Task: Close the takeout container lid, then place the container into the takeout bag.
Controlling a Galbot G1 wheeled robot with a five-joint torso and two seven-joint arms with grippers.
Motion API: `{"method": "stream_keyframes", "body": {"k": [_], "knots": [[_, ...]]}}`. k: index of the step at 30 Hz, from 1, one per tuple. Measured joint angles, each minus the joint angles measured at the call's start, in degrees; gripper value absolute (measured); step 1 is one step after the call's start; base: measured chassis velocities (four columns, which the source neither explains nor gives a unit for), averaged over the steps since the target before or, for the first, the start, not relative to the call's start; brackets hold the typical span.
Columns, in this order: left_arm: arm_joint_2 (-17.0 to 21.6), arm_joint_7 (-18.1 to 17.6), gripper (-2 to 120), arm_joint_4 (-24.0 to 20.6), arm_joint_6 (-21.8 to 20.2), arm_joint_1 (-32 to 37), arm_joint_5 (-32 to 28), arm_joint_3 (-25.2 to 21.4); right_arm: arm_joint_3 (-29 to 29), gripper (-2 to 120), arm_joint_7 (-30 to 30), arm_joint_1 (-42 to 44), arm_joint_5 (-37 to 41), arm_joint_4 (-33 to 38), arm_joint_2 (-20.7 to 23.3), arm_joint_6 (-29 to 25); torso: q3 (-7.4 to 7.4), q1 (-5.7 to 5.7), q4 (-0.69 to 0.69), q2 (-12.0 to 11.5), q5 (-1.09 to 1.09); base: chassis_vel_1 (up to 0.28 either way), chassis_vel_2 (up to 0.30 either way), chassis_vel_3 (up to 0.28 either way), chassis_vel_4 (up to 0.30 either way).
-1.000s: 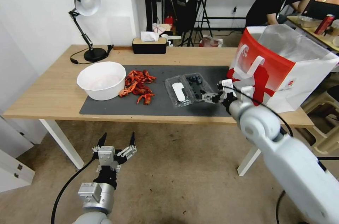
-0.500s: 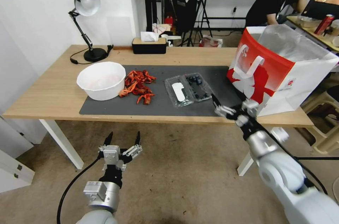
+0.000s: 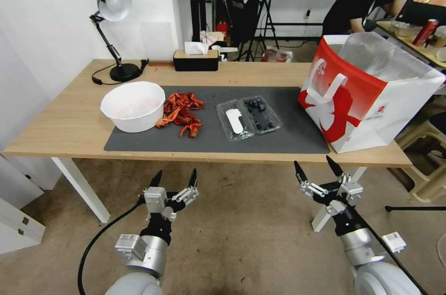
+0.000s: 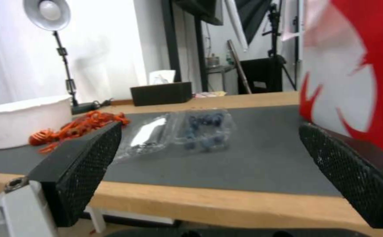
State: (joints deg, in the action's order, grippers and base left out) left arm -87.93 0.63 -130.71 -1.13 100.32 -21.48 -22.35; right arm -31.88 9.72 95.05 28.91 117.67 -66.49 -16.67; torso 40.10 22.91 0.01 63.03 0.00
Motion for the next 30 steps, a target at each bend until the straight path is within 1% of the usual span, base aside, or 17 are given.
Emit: {"method": "stream_keyframes", "body": {"k": [1,2,3,5,6,8,12,15,17,19,20,21,23,25,26,29,30], "knots": [[2.02,-2.45,100,-2.68,-2.7,-2.09,-8.39,2.64,0.77,100,-0.08,-0.46,-0.56,-0.38,0.21,0.27,0.01,0.0,0.03,0.0,0.0,0.0,0.0,0.0,0.0],[3.5,-4.17,100,-3.34,-4.01,-3.82,-12.95,4.33,0.66,100,-0.08,0.12,-1.11,-0.29,-0.01,0.28,0.01,0.0,-0.03,0.0,0.0,0.0,0.0,0.0,0.0],[3.5,-4.17,100,-3.34,-4.01,-3.82,-12.95,4.33,0.66,100,-0.08,0.12,-1.11,-0.29,-0.01,0.28,0.01,0.0,-0.03,0.0,0.0,0.0,0.0,0.0,0.0],[5.91,-6.8,100,-3.48,-4.93,-6.42,-20.66,6.66,-0.02,100,0.33,1.07,-1.83,0.2,-0.28,0.3,0.01,0.0,-0.03,0.0,-0.01,0.0,0.0,0.0,0.0],[5.91,-6.8,100,-3.48,-4.93,-6.42,-20.66,6.66,-0.02,100,0.33,1.07,-1.83,0.2,-0.28,0.3,0.01,0.0,-0.03,0.0,-0.01,0.0,0.0,0.0,0.0],[8.48,-8.59,100,-2.31,-5.05,-9.22,-27.39,8.64,-1.16,100,1.03,2.27,-2.08,0.84,-0.42,0.36,0.01,0.0,-0.01,0.0,0.0,0.0,0.0,0.0,0.0],[10.01,-9.0,100,-0.3,-4.88,-11.94,-30.66,9.53,-2.07,100,1.67,3.14,-2.09,1.24,-0.57,0.46,0.01,0.0,-0.01,-0.01,-0.01,0.0,0.0,0.0,0.0],[11.8,-11.08,100,2.64,-4.75,-18.03,-37.79,11.55,-3.0,100,2.0,4.55,-2.5,1.64,-1.23,0.49,0.01,0.0,-0.02,-0.01,0.0,0.0,0.0,0.0,0.0],[11.96,-11.92,100,3.11,-4.75,-19.21,-39.07,12.19,-3.09,100,2.01,4.76,-2.67,1.7,-1.41,0.49,0.01,0.0,-0.02,-0.01,0.0,0.0,0.0,0.0,0.0],[12.12,-15.24,100,4.92,-4.87,-23.23,-42.72,14.69,-3.29,100,2.02,5.4,-3.42,1.93,-2.08,0.48,0.01,0.0,-0.02,-0.01,0.0,0.0,0.0,0.0,0.0],[11.84,-17.99,100,5.95,-5.16,-25.63,-44.8,16.37,-3.38,100,2.02,5.71,-3.87,2.07,-2.46,0.48,0.01,0.0,-0.02,-0.01,0.0,0.0,0.0,0.0,0.0],[11.84,-17.99,100,5.95,-5.16,-25.63,-44.8,16.37,-3.38,100,2.02,5.71,-3.87,2.07,-2.46,0.48,0.01,0.0,-0.02,-0.01,0.0,0.0,0.0,0.0,0.0],[10.99,-21.46,100,7.19,-5.41,-28.95,-46.95,18.8,-3.52,100,1.96,6.01,-4.48,2.26,-2.94,0.48,0.01,0.01,-0.02,-0.01,0.01,0.0,0.0,0.0,0.0],[9.84,-24.34,100,8.54,-5.63,-32.28,-47.57,21.04,-3.79,100,1.86,6.22,-5.15,2.33,-3.42,0.47,0.01,0.0,-0.01,-0.01,0.01,0.0,0.0,0.0,0.0],[9.84,-24.34,100,8.54,-5.63,-32.28,-47.57,21.04,-3.79,100,1.86,6.22,-5.15,2.33,-3.42,0.47,0.01,0.0,-0.01,-0.01,0.01,0.0,0.0,0.0,0.0],[7.4,-29.22,100,11.1,-5.75,-37.62,-47.61,24.08,-3.99,100,1.72,6.5,-5.75,2.41,-3.98,0.44,0.01,0.0,-0.02,-0.01,0.01,0.0,0.0,0.0,0.0],[7.4,-29.22,100,11.1,-5.75,-37.62,-47.61,24.08,-3.99,100,1.72,6.5,-5.75,2.41,-3.98,0.44,0.01,0.0,-0.02,-0.01,0.01,0.0,0.0,0.0,0.0]]}}
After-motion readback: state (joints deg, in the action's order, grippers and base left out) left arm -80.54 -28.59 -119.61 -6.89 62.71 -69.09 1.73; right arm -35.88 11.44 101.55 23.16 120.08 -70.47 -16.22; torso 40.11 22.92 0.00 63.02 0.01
